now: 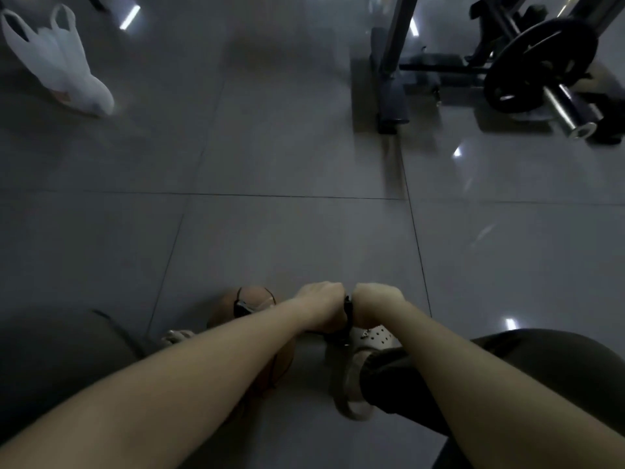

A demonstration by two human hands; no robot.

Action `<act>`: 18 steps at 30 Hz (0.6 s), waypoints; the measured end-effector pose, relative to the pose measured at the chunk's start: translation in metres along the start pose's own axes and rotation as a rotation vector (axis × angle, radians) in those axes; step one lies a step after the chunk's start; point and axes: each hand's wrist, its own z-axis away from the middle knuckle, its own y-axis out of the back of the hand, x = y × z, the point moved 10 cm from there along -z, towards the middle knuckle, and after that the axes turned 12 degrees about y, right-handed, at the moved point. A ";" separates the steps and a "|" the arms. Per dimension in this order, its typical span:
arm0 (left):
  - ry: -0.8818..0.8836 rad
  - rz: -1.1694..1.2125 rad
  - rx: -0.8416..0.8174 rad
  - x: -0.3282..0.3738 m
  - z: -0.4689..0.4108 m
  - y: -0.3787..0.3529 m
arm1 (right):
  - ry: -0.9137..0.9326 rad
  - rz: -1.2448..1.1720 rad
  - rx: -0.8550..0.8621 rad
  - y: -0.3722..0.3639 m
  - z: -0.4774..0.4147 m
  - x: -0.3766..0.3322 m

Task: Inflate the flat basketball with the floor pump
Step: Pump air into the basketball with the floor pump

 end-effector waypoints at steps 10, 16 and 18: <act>-0.095 -0.072 -0.084 0.019 0.038 0.080 | 0.039 -0.119 -0.090 0.067 0.060 -0.015; -0.078 -0.041 -0.096 0.027 0.054 0.136 | 0.036 -0.113 -0.018 0.121 0.096 -0.020; -0.077 -0.068 -0.109 0.021 0.043 0.093 | 0.018 -0.041 -0.048 0.079 0.069 -0.019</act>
